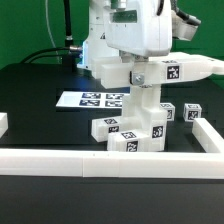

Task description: Assemble chair

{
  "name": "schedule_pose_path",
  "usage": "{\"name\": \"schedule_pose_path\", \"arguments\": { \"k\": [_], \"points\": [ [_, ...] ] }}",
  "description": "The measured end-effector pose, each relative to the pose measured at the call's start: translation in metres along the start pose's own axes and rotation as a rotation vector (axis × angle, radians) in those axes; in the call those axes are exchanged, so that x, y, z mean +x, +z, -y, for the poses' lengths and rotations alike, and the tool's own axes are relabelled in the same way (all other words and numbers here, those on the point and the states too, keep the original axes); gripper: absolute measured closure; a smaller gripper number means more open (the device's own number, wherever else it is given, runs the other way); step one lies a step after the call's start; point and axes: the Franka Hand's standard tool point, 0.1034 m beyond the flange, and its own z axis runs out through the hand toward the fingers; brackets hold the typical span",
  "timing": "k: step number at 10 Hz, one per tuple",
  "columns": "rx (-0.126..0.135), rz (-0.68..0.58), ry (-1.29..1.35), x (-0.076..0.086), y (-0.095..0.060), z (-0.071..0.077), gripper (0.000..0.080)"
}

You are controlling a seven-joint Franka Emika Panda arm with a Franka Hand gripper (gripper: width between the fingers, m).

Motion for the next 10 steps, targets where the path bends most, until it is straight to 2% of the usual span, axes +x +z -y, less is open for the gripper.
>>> {"name": "schedule_pose_path", "arguments": {
  "k": [2, 3, 10],
  "points": [
    [-0.039, -0.01, -0.115, -0.0082, -0.0025, 0.0017, 0.0515],
    [-0.044, -0.004, -0.118, -0.0103, -0.0035, 0.003, 0.0515],
    [-0.045, -0.01, -0.11, -0.0084, 0.0002, 0.003, 0.0515]
  ]
}}
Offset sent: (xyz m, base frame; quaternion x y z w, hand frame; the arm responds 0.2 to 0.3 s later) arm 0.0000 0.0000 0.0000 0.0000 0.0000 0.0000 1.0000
